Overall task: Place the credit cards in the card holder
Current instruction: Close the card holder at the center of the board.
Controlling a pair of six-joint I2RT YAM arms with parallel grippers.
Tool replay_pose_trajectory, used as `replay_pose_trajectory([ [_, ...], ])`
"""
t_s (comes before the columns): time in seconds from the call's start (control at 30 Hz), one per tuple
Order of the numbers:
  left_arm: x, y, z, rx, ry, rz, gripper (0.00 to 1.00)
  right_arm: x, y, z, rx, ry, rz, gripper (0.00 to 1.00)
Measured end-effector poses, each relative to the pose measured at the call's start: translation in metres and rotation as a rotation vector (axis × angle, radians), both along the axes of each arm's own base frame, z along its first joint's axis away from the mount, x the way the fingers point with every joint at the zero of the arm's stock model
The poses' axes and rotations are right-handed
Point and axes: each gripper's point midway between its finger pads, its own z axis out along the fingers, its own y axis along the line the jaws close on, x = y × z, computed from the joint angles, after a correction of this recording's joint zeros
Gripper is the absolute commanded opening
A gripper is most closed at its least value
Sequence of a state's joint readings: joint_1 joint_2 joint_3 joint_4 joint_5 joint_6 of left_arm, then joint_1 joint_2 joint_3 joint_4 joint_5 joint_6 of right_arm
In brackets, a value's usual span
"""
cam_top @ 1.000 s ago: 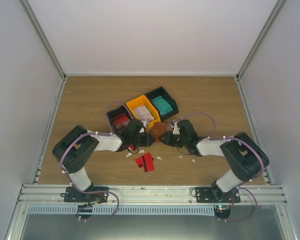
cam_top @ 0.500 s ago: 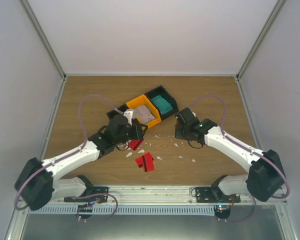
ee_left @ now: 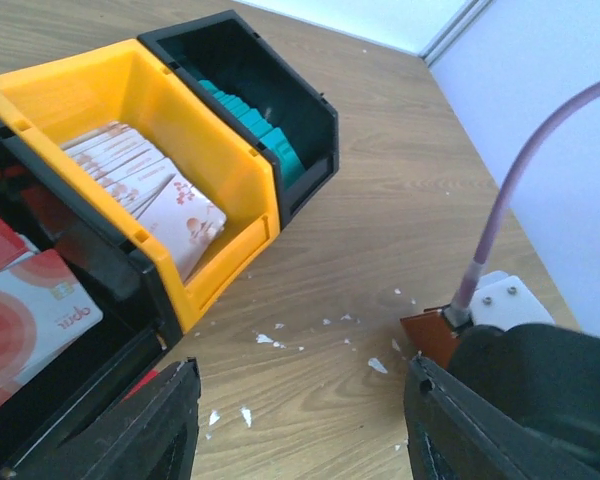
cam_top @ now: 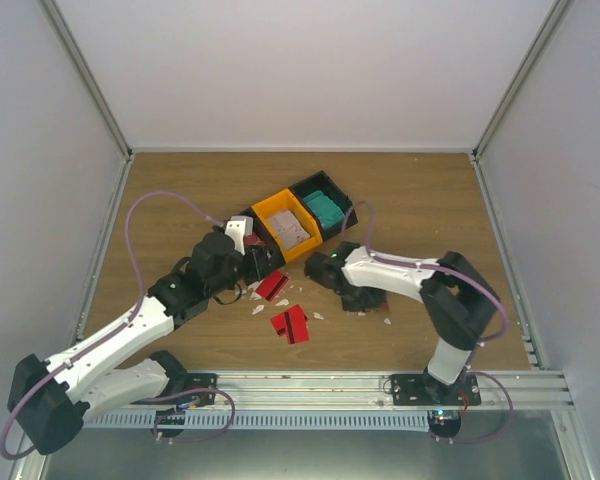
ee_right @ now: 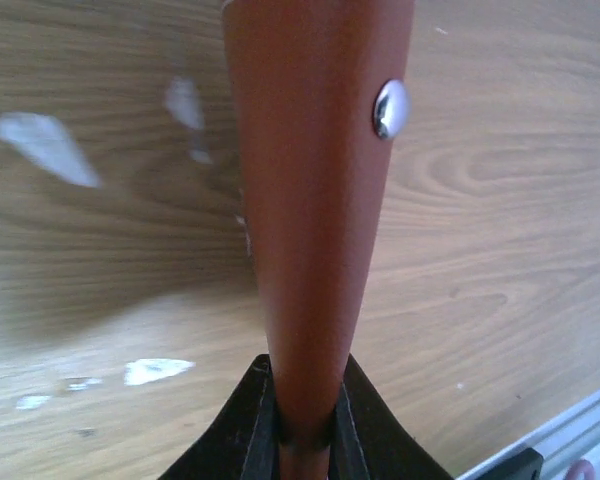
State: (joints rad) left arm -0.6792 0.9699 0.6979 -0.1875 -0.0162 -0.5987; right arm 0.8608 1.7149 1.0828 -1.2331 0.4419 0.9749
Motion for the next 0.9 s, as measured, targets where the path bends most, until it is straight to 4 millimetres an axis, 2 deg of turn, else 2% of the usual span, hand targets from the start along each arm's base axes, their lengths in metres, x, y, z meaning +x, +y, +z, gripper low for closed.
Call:
replay_pose_trajectory([
  [0.07,0.000,0.004,-0.002,0.014,0.006,0.006,0.60,0.003,0.017,-0.005,0.001,0.006,0.031,0.43],
  [0.23,0.002,0.015,-0.004,0.025,0.014,0.028,0.66,0.023,0.071,-0.013,0.138,-0.037,0.090,0.60],
  [0.4,0.003,0.023,-0.008,0.018,0.033,0.025,0.74,0.043,0.108,-0.006,0.312,-0.122,0.116,0.62],
  [0.5,0.001,0.024,-0.015,0.018,0.055,0.002,0.88,0.049,0.118,0.011,0.436,-0.203,0.115,0.58],
  [0.53,-0.001,0.023,-0.018,0.016,0.064,-0.011,0.97,0.050,0.116,0.019,0.478,-0.236,0.105,0.56],
  [0.6,-0.004,0.020,-0.023,0.020,0.072,-0.048,0.99,0.052,0.101,0.030,0.523,-0.291,0.059,0.52],
  [0.67,-0.008,0.012,-0.029,0.019,0.087,-0.099,0.99,0.054,0.076,0.035,0.544,-0.342,-0.016,0.48],
  [0.77,-0.014,0.001,-0.038,0.015,0.107,-0.178,0.99,0.049,0.032,0.025,0.516,-0.379,-0.139,0.44],
  [0.9,-0.020,-0.015,-0.045,-0.009,0.121,-0.273,0.99,0.029,-0.018,0.002,0.456,-0.369,-0.259,0.40],
])
